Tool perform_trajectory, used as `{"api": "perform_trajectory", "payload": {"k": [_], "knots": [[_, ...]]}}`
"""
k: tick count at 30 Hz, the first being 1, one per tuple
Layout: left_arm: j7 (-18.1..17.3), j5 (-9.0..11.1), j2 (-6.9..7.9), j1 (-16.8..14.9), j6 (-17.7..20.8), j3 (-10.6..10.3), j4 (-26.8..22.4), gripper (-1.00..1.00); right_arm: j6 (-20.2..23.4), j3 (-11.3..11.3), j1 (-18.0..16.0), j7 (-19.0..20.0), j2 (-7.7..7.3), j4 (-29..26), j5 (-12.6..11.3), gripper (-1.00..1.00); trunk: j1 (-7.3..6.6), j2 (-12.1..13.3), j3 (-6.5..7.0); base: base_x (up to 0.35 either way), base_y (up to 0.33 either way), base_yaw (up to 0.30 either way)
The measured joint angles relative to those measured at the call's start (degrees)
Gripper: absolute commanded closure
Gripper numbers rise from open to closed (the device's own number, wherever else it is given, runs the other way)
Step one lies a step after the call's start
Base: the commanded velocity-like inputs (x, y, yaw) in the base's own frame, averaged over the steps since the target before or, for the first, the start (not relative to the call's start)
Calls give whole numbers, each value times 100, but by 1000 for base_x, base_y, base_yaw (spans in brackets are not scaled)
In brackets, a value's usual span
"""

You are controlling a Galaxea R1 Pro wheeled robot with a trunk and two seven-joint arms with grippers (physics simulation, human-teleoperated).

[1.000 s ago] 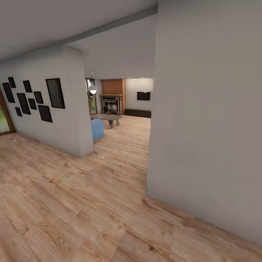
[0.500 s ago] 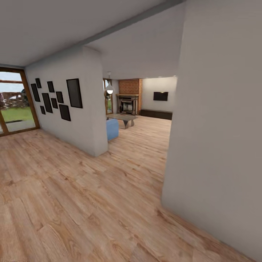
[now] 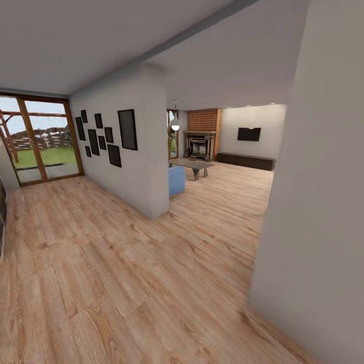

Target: Move the two storage containers from the living room to the garage. In the garage, place one container on the floor and stack the other container on top of it (either order is fine).

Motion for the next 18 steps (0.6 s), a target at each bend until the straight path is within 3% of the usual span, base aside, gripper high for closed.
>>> {"api": "perform_trajectory", "payload": {"k": [18], "knots": [[-2, -1, 0, -1, -7, 0, 0, -100, 37, 48, 0, -28, -7, 0, 83, -100, 0, 0, 0, 326, 0, 29]]}}
